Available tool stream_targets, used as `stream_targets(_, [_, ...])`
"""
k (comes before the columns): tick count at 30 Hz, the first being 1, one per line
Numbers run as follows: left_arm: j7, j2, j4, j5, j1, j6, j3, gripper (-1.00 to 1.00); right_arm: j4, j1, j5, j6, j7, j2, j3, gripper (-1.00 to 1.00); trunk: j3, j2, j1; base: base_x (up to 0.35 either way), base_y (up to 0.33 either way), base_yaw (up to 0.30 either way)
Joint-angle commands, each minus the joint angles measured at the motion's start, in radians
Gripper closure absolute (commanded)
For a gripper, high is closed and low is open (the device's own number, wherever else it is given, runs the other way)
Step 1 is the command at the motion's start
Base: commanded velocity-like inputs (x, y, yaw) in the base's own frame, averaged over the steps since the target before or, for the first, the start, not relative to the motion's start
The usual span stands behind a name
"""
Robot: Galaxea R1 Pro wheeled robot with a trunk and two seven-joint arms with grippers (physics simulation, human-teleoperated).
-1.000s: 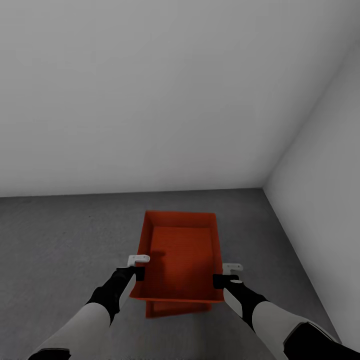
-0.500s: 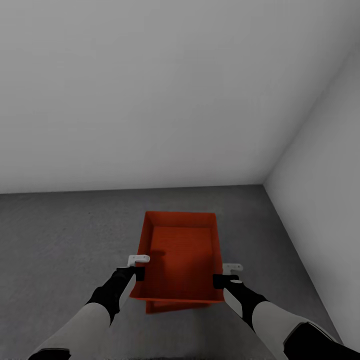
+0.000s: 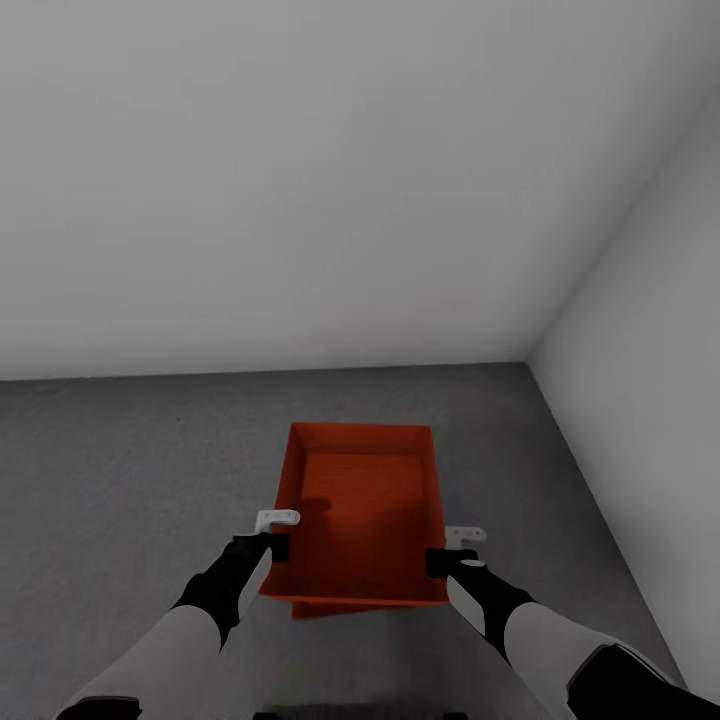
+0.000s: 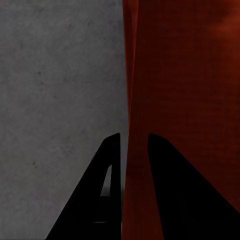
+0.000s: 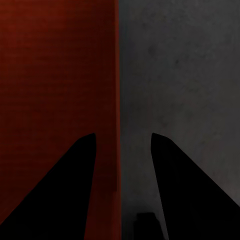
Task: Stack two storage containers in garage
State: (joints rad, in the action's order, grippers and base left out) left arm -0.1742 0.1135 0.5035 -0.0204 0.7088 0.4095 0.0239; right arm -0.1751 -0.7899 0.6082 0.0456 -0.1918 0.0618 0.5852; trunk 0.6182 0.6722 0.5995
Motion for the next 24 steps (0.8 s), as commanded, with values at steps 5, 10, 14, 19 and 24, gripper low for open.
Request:
stream_targets(5, [-0.005, 0.0, 0.0, 0.013, 0.0, 0.004, -0.01, 1.0, -0.001, -0.001, -0.007, 0.003, -0.069, -0.034, 0.013, 1.0, 0.007, 0.001, 0.0, 0.0, 0.0, 0.0])
stream_targets(10, [-0.005, 0.0, 0.0, 0.014, 0.0, 0.004, -0.01, 1.0, -0.001, 0.0, -0.007, 0.004, -0.069, -0.034, 0.013, 1.0, 0.008, 0.001, 0.0, 0.0, 0.0, 0.0])
stream_targets(14, [-0.005, 0.0, 0.0, 0.014, 0.0, 0.004, -0.01, 1.0, -0.001, -0.001, -0.006, 0.005, -0.069, -0.034, 0.013, 1.0, 0.008, 0.001, 0.0, 0.0, 0.0, 0.0])
stream_targets(19, [-0.005, 0.0, 0.0, 0.014, 0.0, 0.004, -0.01, 1.0, -0.001, -0.001, -0.005, 0.007, -0.071, -0.033, 0.013, 1.0, 0.008, 0.001, 0.0, 0.0, 0.0, 0.0])
stream_targets(24, [-0.005, 0.0, -0.001, 0.014, 0.0, 0.003, -0.01, 1.0, 0.001, -0.001, -0.005, 0.009, -0.073, -0.033, 0.013, 1.0, 0.008, 0.001, 0.0, 0.0, 0.0, 0.052])
